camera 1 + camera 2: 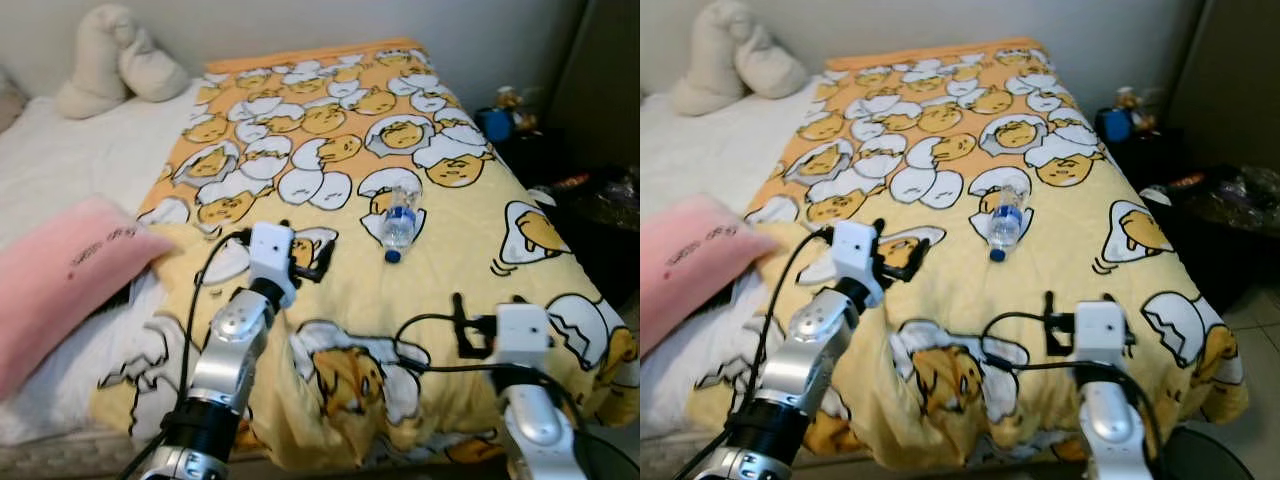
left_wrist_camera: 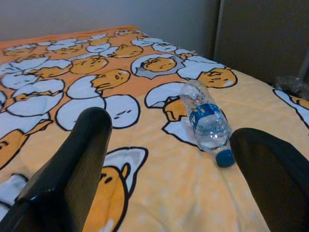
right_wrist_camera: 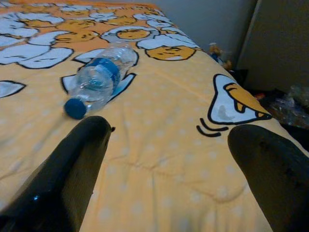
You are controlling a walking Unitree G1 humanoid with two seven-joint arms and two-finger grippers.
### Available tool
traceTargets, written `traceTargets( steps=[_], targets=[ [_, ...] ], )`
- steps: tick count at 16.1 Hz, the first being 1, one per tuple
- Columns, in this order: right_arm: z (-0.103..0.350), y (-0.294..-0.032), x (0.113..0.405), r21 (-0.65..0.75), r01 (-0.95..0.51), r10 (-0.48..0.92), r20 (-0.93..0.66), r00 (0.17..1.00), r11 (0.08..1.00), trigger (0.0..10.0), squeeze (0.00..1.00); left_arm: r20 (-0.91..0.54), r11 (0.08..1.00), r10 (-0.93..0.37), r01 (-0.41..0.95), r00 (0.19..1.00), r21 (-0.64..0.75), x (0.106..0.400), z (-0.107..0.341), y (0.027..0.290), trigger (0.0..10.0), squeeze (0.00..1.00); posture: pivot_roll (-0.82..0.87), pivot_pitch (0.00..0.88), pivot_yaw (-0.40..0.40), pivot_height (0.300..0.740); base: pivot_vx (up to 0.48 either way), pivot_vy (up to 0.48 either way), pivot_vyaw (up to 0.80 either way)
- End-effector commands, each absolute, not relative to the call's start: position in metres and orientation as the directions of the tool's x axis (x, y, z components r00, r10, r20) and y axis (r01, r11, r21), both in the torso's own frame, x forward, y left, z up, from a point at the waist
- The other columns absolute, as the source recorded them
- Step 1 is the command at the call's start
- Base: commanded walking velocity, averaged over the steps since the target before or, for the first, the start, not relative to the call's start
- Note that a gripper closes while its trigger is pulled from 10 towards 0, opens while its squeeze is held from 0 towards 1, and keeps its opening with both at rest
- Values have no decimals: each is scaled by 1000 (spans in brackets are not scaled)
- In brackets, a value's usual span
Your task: Clean up the room
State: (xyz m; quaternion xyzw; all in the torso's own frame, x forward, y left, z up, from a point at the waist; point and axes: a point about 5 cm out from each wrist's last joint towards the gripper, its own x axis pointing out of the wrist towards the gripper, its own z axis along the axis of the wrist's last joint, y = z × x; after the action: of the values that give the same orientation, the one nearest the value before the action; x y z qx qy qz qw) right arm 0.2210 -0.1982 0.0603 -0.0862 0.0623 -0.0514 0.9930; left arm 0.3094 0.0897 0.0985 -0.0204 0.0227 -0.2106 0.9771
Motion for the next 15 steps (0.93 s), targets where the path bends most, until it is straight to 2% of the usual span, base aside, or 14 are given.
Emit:
traceTargets(
  steps=[1,4,7,10,12,15],
  targets=[
    [64,-190,225,-168,68,-85,-96,992,983,10000,0,-19,916,-399,398,917,-41,312,104,98,10000,0,-243,0,136,730,458,0,0],
    [71,-193,230,-198,48,-66,-86,994,979,10000,0,-46,922,-374,365,926,-131,313,97,95,10000,0,-255,0,112,730,455,0,0],
    [80,-210,235,-247,8,-33,-97,995,969,10000,0,-134,933,-340,316,931,-172,306,79,88,10000,0,-266,0,53,730,0,0,0],
    [85,-220,243,-276,-30,-1,-113,994,961,10000,0,-132,939,-322,299,937,-172,304,77,82,10000,0,-254,0,-2,730,0,0,0],
    [85,-220,248,-268,-46,14,-122,992,962,10000,0,-111,939,-325,307,939,-156,305,80,81,10000,0,-240,0,-3,730,0,0,0],
    [82,-210,253,-228,-49,21,-123,992,972,10000,0,-82,935,-337,323,938,-149,305,86,85,10000,0,-226,0,13,730,421,-80,0]
  ],
)
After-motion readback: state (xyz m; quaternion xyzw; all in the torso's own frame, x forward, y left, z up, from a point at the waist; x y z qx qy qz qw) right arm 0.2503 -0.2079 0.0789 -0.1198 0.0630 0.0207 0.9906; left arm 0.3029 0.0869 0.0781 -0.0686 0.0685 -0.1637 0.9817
